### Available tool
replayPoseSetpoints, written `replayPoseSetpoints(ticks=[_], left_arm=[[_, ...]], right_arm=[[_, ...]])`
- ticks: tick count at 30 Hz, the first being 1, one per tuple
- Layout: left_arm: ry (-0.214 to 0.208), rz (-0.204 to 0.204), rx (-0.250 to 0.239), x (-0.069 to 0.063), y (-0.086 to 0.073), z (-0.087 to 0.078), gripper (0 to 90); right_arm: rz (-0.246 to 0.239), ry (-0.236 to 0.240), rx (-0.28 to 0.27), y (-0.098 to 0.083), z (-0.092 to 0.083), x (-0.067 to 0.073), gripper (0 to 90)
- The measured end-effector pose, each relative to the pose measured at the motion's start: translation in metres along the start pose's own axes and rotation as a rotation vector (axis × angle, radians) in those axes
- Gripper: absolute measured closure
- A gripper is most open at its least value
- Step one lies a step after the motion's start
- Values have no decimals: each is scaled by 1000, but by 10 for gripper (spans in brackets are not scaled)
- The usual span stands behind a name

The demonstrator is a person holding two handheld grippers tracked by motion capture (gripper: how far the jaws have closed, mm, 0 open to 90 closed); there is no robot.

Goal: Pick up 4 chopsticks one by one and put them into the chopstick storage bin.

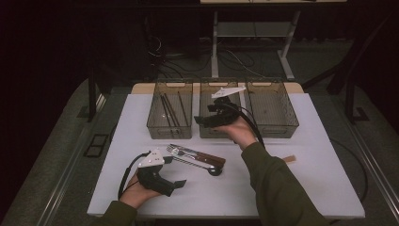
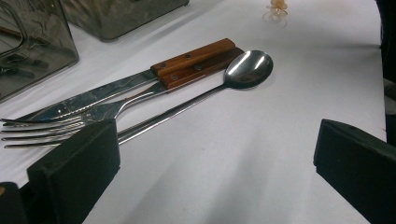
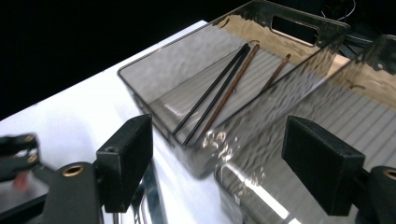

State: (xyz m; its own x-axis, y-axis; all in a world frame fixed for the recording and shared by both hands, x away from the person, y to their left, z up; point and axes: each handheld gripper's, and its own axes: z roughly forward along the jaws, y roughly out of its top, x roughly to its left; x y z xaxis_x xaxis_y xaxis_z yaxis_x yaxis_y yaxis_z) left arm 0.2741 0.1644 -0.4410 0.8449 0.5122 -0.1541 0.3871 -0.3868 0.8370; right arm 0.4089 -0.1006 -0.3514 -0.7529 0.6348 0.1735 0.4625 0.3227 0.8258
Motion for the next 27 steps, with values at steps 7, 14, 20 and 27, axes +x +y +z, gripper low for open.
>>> replayPoseSetpoints(ticks=[7,14,20,27], left_arm=[[1,-8,-1,1,0,0,0],[3,4,6,0,0,-1,0],[10,5,12,0,-1,0,0],[18,6,22,1,-1,0,0]], right_arm=[[-15,-12,-13,-22,-27,-3,202],[29,-24,-47,-47,-52,-9,143],[49,-19,-68,-74,-78,-19,144],[36,-45,-87,-100,-108,-29,144]])
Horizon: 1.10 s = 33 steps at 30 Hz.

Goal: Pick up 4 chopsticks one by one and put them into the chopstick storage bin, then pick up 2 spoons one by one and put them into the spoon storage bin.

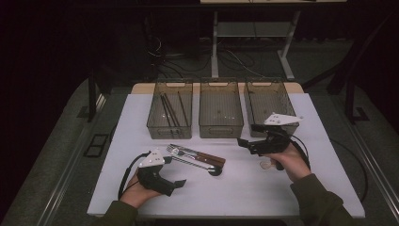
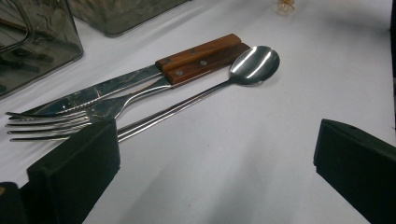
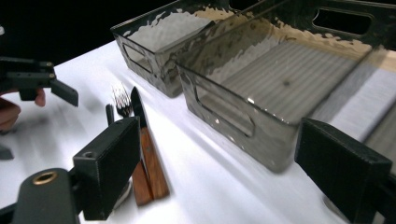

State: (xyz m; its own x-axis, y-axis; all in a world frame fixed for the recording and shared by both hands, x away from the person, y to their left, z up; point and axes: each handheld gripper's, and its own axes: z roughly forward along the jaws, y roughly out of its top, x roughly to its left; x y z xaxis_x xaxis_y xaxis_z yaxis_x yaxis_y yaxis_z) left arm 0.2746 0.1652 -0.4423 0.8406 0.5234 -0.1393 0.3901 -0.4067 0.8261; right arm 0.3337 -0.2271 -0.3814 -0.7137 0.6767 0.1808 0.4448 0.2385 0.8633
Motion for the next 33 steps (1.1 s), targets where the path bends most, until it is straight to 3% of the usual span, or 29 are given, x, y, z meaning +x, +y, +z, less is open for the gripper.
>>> replayPoseSetpoints(ticks=[10,17,22,28,31,33], left_arm=[[3,0,-1,-1,0,-1,0],[3,-1,0,-2,-1,-1,0],[4,2,3,-2,0,-1,0],[9,2,5,-2,0,-1,0],[9,6,7,-2,0,-1,0],[10,7,9,-3,0,-1,0]], right_arm=[[44,-1,16,-27,-28,-11,144],[43,6,45,-44,-40,-17,144],[53,-9,70,-54,-53,-25,144],[42,-70,122,-68,-71,-34,149],[36,-124,155,-73,-80,-42,283],[29,-135,176,-74,-85,-49,389]])
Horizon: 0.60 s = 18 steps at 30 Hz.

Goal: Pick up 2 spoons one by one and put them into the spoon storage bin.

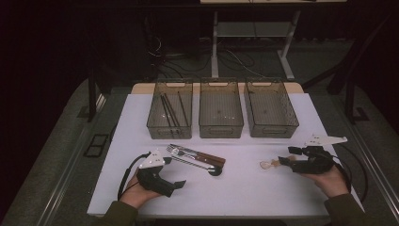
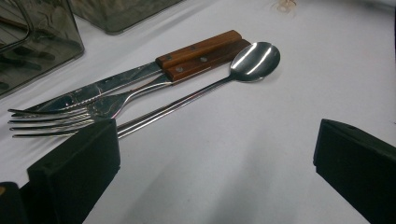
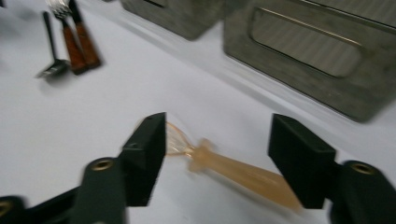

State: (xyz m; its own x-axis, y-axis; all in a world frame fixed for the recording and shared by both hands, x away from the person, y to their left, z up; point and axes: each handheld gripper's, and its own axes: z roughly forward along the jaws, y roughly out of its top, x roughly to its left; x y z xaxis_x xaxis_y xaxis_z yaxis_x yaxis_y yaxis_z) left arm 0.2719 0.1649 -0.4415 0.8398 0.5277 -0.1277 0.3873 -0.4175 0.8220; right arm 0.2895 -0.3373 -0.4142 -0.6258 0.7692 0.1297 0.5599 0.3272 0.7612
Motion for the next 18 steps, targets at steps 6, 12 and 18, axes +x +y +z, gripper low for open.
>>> replayPoseSetpoints(ticks=[6,12,18], left_arm=[[-2,-2,0,0,0,0,0],[-2,-1,-3,0,0,1,0],[-3,-3,0,0,0,1,0]], right_arm=[[31,-98,25,-1,-5,-16,579],[45,-127,44,-3,-3,-26,796],[13,-132,73,-1,3,-26,874]])
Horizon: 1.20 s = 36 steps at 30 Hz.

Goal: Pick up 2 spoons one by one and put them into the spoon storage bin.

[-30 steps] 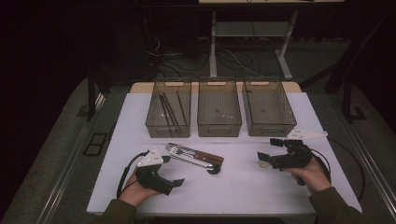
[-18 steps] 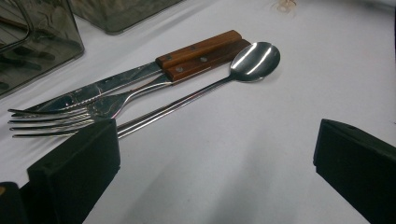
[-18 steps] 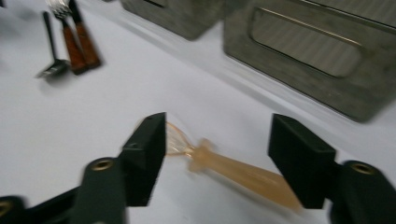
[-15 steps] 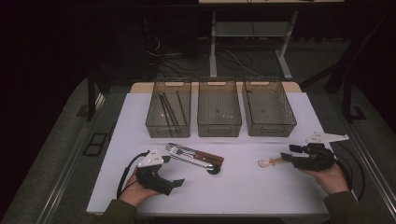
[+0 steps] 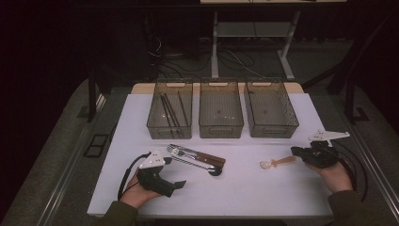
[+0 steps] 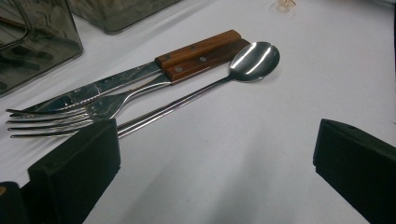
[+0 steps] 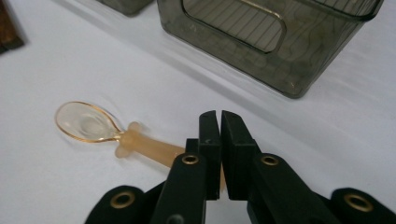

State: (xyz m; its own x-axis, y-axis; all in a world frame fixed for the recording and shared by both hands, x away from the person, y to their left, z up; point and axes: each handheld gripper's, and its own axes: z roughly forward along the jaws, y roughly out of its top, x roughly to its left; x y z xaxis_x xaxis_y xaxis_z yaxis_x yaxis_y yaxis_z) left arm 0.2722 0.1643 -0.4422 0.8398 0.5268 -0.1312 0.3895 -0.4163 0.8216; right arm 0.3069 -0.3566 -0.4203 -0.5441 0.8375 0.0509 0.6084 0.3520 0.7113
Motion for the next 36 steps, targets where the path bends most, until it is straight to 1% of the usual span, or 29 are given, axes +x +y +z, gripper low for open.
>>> replayPoseSetpoints(ticks=[2,3,5,8,13,15,18,20,24,27,32,35,36], left_arm=[[1,-1,0,0,0,0,0],[0,0,0,0,0,0,0],[1,0,0,0,0,0,0],[2,-2,0,0,0,0,0],[2,-2,1,1,0,0,0],[2,-3,1,1,0,0,0],[2,-4,3,0,0,1,0],[3,-2,5,0,0,0,0],[3,-2,5,0,0,0,0],[3,-3,5,0,0,1,0],[3,-3,6,0,0,1,0],[4,-1,5,1,0,0,0],[4,-1,6,1,0,0,0]], right_arm=[[-2,-3,10,1,3,-1,879],[2,16,8,2,4,-1,879],[-22,38,2,4,5,3,873],[-52,74,1,7,8,9,800],[-95,129,30,9,16,15,707],[-105,155,43,9,19,17,666],[-119,179,50,11,21,19,607],[-125,195,59,12,24,20,585],[-155,220,89,13,30,22,569],[-169,235,114,13,34,24,568],[-201,256,134,13,39,25,568],[-230,255,161,11,42,27,569],[-237,253,162,11,43,27,570]])
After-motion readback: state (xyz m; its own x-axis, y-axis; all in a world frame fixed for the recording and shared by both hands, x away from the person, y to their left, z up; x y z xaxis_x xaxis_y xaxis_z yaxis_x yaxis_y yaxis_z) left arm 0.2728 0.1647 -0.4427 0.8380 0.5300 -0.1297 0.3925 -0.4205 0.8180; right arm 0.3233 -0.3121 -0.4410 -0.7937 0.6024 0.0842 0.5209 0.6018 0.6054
